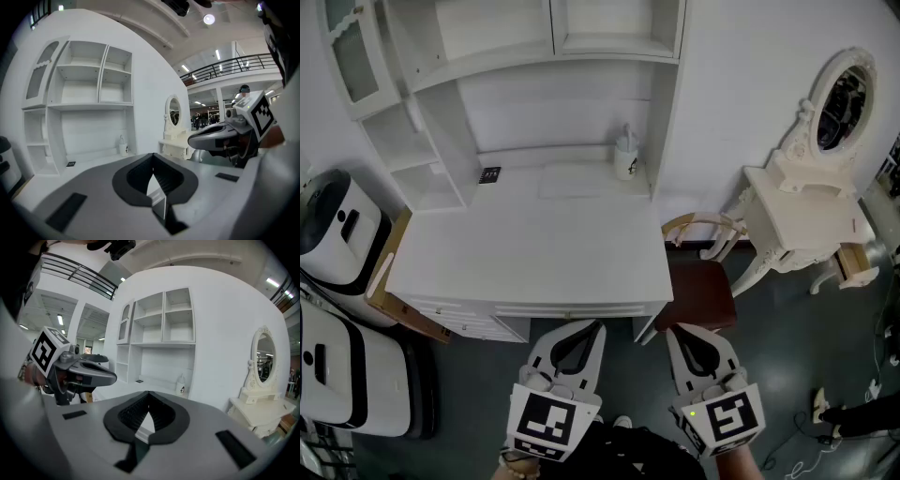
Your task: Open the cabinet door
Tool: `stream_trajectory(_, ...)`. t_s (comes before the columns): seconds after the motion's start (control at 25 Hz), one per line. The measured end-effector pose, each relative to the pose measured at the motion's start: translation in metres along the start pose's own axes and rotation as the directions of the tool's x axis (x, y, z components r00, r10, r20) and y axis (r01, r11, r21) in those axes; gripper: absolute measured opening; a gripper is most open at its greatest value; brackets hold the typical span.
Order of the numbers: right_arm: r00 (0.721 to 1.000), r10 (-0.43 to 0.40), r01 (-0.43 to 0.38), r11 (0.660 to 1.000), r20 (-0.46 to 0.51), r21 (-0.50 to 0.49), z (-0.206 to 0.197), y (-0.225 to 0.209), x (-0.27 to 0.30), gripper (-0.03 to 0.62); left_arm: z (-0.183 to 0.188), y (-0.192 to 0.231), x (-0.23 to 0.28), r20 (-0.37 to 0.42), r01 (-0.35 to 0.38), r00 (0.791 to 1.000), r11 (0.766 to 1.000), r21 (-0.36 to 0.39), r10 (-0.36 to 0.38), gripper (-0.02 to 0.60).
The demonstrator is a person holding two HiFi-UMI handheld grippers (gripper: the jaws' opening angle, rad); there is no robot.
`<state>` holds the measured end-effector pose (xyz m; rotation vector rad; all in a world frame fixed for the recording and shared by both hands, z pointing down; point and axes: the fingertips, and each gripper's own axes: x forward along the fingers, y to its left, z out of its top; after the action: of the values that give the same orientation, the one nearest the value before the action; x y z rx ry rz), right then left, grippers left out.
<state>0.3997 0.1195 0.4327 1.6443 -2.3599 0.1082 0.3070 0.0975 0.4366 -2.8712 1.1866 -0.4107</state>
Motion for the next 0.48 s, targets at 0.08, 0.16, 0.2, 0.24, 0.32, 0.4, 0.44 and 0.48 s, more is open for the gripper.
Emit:
stream_trajectory(0.08, 1.000, 0.013, -0.013, 1.000, 0.008, 0.002, -0.0031, 0.0010, -0.0014, 0.000, 0.0002, -0.0017, 0.0001, 0.001, 0.000, 1.000, 1.000, -0.001, 0.000, 0.000)
stream_trajectory(0.16, 1.000, 0.019, -0.020, 1.000, 0.012, 0.003, -0.0045, 0.0019, -0.0020, 0.000, 0.0011, -0.0026, -0.0003, 0.000, -0.002, 1.000, 1.000, -0.007, 0.002, 0.000)
stream_trajectory(0.2, 1.000, 0.019, -0.019, 1.000, 0.012, 0.004, -0.0049, 0.0021, -0.0020, 0.001, 0.0015, -0.0026, -0.0006, -0.001, -0.003, 1.000, 1.000, -0.011, 0.003, 0.000)
stream_trajectory(0.24, 1.000, 0.018, -0.018, 1.000, 0.012, 0.004, -0.0052, 0.0023, -0.0020, 0.000, 0.0016, -0.0025, -0.0010, -0.003, -0.003, 1.000, 1.000, -0.015, 0.003, 0.000)
stream_trajectory(0.32, 1.000, 0.015, -0.016, 1.000, 0.010, 0.005, -0.0060, 0.0022, -0.0024, 0.000, 0.0015, -0.0028, -0.0017, -0.007, -0.004, 1.000, 1.000, -0.024, 0.003, 0.000)
stream_trajectory(0.4, 1.000, 0.012, -0.012, 1.000, 0.011, 0.008, -0.0069, 0.0011, -0.0036, 0.000, 0.0007, -0.0036, -0.0019, -0.008, -0.004, 1.000, 1.000, -0.028, 0.004, 0.000)
stream_trajectory(0.44, 1.000, 0.009, -0.009, 1.000, 0.012, 0.012, -0.0072, 0.0002, -0.0042, 0.000, 0.0002, -0.0039, -0.0020, -0.007, -0.005, 1.000, 1.000, -0.026, 0.005, 0.000)
stream_trajectory(0.48, 1.000, 0.005, -0.005, 1.000, 0.014, 0.018, -0.0073, -0.0009, -0.0048, 0.000, -0.0005, -0.0038, -0.0020, -0.006, -0.006, 1.000, 1.000, -0.021, 0.006, 0.000)
